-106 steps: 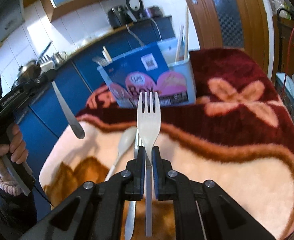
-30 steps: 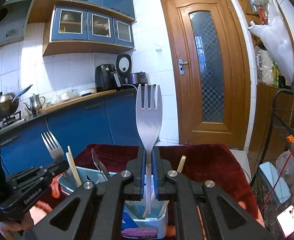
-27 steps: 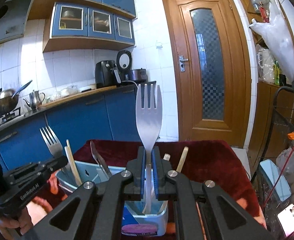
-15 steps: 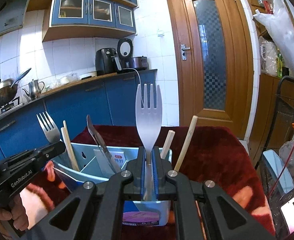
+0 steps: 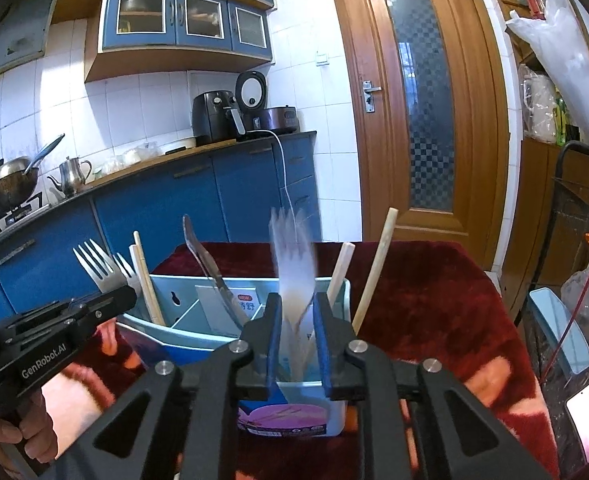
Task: Organize utensils
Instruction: 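Release the steel fork into the holder with the left gripper while the right gripper releases the white fork, then move both grippers back down to the utensils left on the blanket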
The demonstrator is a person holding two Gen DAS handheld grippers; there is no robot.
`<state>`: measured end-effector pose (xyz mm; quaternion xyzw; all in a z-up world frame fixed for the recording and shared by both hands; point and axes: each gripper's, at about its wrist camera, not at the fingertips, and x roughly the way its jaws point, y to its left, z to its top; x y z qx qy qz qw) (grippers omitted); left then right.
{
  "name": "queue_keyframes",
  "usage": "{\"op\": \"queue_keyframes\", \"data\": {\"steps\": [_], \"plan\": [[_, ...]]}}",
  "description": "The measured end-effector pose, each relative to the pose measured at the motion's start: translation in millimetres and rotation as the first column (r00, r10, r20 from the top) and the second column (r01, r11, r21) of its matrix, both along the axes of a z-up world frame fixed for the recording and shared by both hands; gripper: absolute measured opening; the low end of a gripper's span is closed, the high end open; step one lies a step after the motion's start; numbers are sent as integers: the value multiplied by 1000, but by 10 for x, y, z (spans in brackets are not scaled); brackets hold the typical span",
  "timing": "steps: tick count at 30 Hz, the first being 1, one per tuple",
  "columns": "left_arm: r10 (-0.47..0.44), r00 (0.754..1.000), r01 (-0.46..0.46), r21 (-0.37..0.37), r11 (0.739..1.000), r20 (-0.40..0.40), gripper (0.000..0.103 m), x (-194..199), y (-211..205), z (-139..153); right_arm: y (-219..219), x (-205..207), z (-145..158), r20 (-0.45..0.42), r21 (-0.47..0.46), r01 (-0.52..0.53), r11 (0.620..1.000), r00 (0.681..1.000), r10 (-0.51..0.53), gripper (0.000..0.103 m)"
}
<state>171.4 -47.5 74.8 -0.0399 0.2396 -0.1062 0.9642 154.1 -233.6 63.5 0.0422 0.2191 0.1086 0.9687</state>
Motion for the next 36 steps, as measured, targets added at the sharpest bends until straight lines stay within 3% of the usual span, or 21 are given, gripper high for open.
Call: {"op": "queue_keyframes", "data": {"steps": [15, 28, 36], "plan": [[-45, 999, 45, -16, 999, -28, 12, -472, 44, 115, -96, -533, 101, -15, 65, 12, 998, 1000, -11, 27], [-125, 976, 124, -18, 992, -176, 13, -758, -81, -92, -112, -905, -95, -125, 76, -1, 997, 992, 10, 31], [-144, 947, 148, -7, 989, -286, 13, -888, -183, -354, -175, -1055, -272, -189, 75, 1, 997, 982, 13, 32]]}}
